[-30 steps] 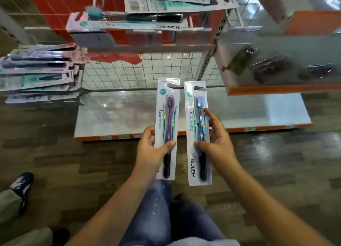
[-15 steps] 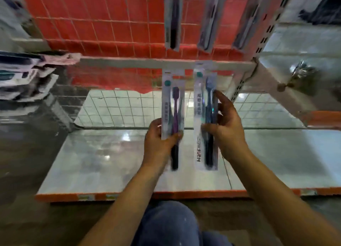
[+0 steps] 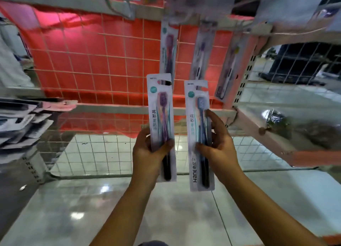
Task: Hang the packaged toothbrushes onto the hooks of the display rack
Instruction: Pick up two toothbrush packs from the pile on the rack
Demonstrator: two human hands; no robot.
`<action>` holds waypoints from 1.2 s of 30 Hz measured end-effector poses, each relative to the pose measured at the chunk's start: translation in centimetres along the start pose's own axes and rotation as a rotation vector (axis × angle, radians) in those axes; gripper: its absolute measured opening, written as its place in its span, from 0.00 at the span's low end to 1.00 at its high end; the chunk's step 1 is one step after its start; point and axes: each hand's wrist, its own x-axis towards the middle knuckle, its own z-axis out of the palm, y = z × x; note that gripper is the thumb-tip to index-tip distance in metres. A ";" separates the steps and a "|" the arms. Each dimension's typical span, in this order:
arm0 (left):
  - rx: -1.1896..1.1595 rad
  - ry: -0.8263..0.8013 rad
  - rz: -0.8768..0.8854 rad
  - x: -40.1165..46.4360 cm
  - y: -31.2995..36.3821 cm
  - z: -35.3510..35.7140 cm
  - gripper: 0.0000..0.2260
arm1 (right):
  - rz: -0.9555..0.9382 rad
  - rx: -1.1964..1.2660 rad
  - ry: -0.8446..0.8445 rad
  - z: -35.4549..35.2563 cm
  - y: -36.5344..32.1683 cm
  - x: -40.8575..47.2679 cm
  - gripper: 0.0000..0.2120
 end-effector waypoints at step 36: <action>0.134 0.120 0.077 4.8 2.8 -5.6 0.19 | -0.188 -0.533 -0.220 7.0 -0.7 5.2 0.39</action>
